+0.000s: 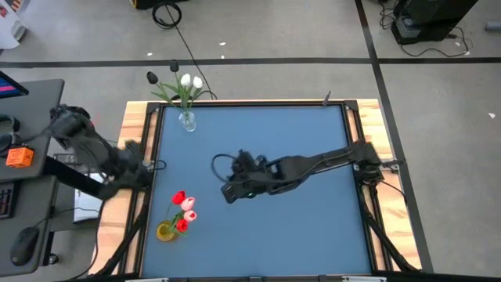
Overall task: Sort flowers into vase by color
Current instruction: Return to Home Position
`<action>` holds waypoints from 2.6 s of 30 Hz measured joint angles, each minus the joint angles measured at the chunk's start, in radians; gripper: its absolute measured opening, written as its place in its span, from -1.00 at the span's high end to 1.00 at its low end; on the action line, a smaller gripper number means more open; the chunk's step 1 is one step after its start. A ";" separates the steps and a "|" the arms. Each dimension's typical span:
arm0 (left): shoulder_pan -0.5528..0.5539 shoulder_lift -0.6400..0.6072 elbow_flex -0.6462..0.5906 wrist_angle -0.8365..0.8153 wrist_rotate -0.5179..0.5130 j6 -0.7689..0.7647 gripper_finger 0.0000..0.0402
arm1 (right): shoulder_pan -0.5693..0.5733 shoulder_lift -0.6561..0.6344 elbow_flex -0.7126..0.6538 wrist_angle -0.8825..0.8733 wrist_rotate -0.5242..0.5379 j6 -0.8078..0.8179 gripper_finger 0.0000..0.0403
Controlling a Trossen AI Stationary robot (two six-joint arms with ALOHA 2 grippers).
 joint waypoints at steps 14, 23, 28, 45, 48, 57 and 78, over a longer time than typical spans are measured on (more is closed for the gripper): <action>0.001 -0.023 0.096 0.381 -0.543 0.294 0.61 | -0.052 -0.327 0.002 0.114 -0.069 -0.505 0.66; 0.001 -0.019 -0.043 0.467 -0.735 0.344 0.97 | -0.149 -0.519 -0.082 0.084 -0.228 -0.736 0.96; 0.023 -0.039 -0.236 0.697 -0.761 0.372 0.98 | -0.256 -0.647 -0.367 0.278 -0.451 -0.754 0.94; 0.441 -0.058 -0.646 1.271 -0.476 0.415 1.00 | -0.558 -1.121 -1.206 1.151 -0.865 -0.719 0.97; 0.485 -0.070 -0.646 1.264 -0.418 0.442 1.00 | -0.566 -1.182 -1.296 1.197 -0.832 -0.757 0.97; 0.529 -0.107 -0.646 1.152 -0.340 0.537 1.00 | -0.562 -1.247 -1.476 1.256 -0.778 -0.651 0.99; 0.598 -0.535 -0.994 1.004 -0.243 0.717 1.00 | -0.575 -1.411 -1.904 1.648 -0.800 -0.787 1.00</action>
